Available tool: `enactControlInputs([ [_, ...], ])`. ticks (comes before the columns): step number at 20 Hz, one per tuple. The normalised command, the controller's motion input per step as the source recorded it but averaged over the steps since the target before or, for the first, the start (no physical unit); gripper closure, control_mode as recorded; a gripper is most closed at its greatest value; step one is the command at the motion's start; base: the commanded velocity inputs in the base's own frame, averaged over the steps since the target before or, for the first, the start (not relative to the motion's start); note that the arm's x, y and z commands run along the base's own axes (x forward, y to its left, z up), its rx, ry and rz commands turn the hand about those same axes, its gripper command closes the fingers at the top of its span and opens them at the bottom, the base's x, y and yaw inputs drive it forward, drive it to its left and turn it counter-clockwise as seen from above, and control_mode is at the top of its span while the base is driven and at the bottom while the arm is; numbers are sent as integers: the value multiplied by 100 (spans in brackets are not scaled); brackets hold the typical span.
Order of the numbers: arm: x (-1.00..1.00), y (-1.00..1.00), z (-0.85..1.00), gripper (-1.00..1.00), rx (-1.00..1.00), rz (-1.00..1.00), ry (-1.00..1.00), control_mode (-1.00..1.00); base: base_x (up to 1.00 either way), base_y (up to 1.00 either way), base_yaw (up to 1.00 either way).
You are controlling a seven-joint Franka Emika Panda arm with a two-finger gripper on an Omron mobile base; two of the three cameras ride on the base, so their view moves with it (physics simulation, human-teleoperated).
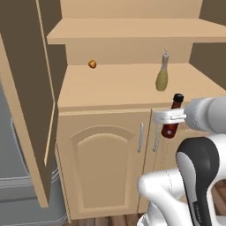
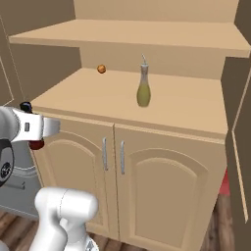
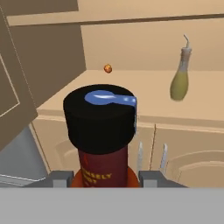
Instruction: Pick the oil and vinegar bottle and condiment bottle from the counter and place them in the cabinet.
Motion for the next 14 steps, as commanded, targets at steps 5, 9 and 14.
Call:
enactControlInputs([
  [5,0,0,0,100,0,0,0,100,78,-1,0],
  [9,0,0,0,100,0,0,0,100,83,-4,0],
  [14,0,0,0,100,0,0,0,100,64,0,0],
])
